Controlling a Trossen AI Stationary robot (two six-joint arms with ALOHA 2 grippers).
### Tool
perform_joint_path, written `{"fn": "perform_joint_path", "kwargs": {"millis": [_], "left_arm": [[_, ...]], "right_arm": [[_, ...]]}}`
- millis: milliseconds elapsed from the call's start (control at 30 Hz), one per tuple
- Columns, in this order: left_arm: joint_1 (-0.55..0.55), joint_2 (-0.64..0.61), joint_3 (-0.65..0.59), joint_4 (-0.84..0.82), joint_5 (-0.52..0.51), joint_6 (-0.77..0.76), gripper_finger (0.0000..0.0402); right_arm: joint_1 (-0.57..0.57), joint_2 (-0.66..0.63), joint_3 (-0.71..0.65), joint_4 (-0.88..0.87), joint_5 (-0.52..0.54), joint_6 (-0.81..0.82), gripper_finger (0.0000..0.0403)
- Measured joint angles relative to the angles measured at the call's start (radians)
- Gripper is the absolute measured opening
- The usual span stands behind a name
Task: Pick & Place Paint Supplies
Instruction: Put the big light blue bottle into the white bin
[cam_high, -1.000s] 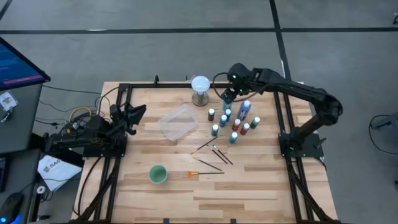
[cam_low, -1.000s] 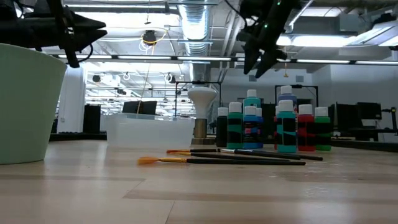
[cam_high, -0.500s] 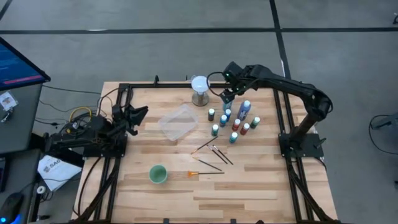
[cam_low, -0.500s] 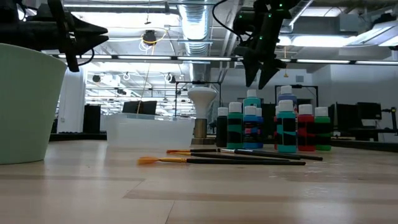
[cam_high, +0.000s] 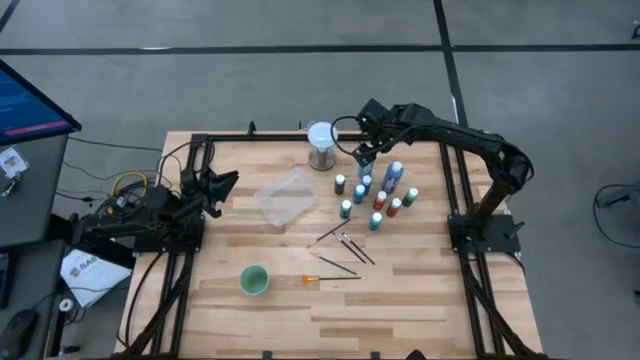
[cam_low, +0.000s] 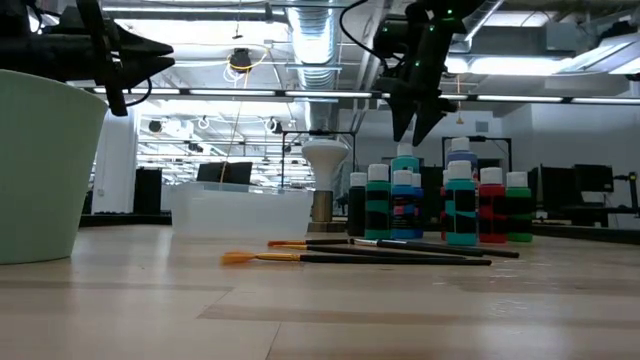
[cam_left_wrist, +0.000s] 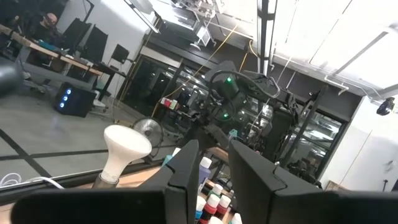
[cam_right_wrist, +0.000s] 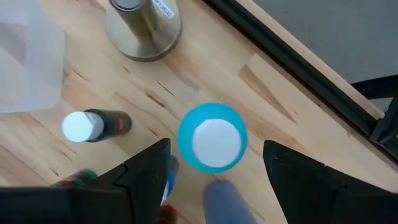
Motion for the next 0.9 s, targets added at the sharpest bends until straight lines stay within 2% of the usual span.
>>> {"fn": "perform_joint_path", "kwargs": {"millis": [467,567,900], "left_arm": [[0.0,0.0,0.0,0.0,0.0,0.0,0.0074],[0.0,0.0,0.0,0.0,0.0,0.001,0.0074],[0.0,0.0,0.0,0.0,0.0,0.001,0.0074]], "right_arm": [[0.006,0.052,0.0,0.018,-0.024,-0.026,0.0213],[0.0,0.052,0.0,0.002,-0.024,-0.026,0.0187],[-0.01,0.052,0.0,-0.012,-0.024,-0.026,0.006]]}}
